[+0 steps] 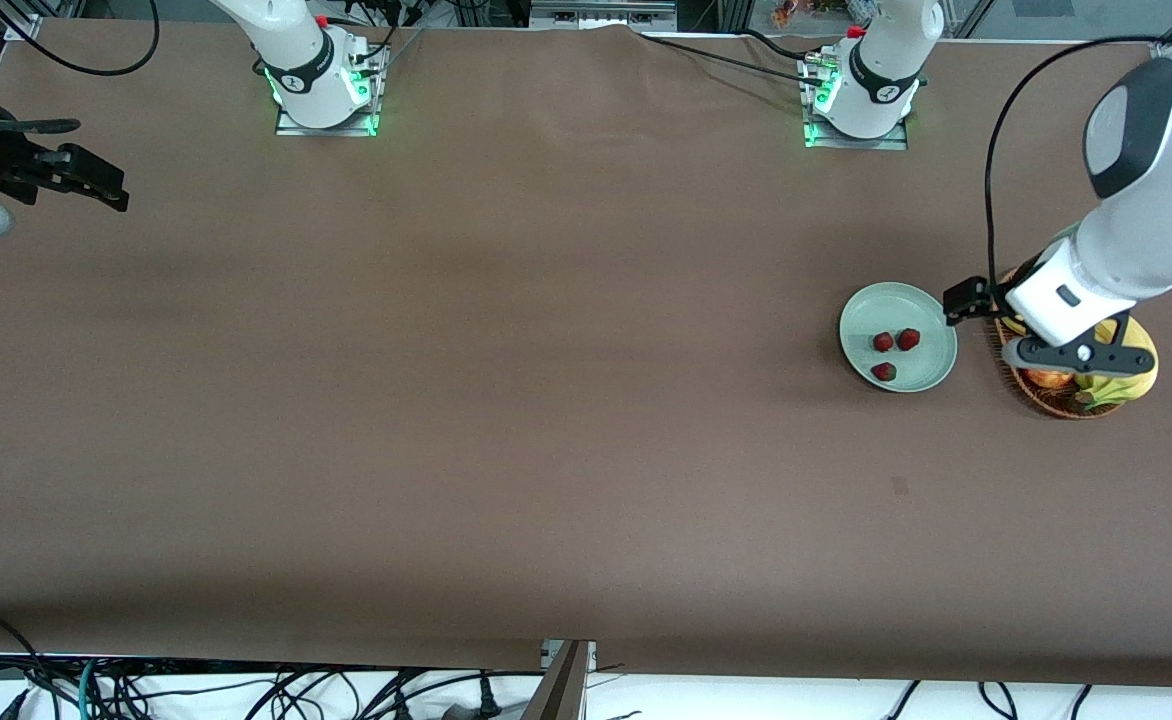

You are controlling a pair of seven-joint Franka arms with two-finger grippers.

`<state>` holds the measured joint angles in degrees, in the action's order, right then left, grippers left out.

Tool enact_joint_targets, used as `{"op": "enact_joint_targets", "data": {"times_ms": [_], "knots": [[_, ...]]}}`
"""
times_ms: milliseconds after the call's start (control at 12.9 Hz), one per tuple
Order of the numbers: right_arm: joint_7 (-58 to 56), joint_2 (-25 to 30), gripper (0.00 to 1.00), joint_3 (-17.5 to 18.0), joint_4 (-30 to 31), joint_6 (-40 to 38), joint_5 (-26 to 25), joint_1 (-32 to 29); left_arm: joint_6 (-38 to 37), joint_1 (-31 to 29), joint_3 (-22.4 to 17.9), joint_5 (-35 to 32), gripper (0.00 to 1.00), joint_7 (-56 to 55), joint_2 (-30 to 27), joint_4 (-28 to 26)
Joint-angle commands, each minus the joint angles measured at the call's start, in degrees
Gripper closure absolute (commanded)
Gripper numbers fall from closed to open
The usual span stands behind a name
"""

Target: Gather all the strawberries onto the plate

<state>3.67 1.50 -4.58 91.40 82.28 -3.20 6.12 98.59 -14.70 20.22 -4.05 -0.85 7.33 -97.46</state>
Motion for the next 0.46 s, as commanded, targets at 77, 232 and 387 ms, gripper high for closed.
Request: {"op": "enact_joint_targets", "data": {"times_ms": [77, 232, 387], "knots": [[-0.1, -1.3, 0.00, 0.4, -1.5, 1.1, -0.2, -0.2, -2.5, 14.2, -15.1, 3.4, 0.00, 2.2, -5.0, -0.6], [0.2, -3.0, 0.00, 0.4, -1.5, 3.1, 0.1, -0.1, -3.6, 16.6, -17.0, 3.4, 0.00, 2.1, -6.4, -0.5], [0.2, -3.9, 0.00, 0.4, -1.5, 5.0, 0.2, 0.0, -5.8, 16.3, -17.1, 4.2, 0.00, 2.1, -7.2, 0.0]]}}
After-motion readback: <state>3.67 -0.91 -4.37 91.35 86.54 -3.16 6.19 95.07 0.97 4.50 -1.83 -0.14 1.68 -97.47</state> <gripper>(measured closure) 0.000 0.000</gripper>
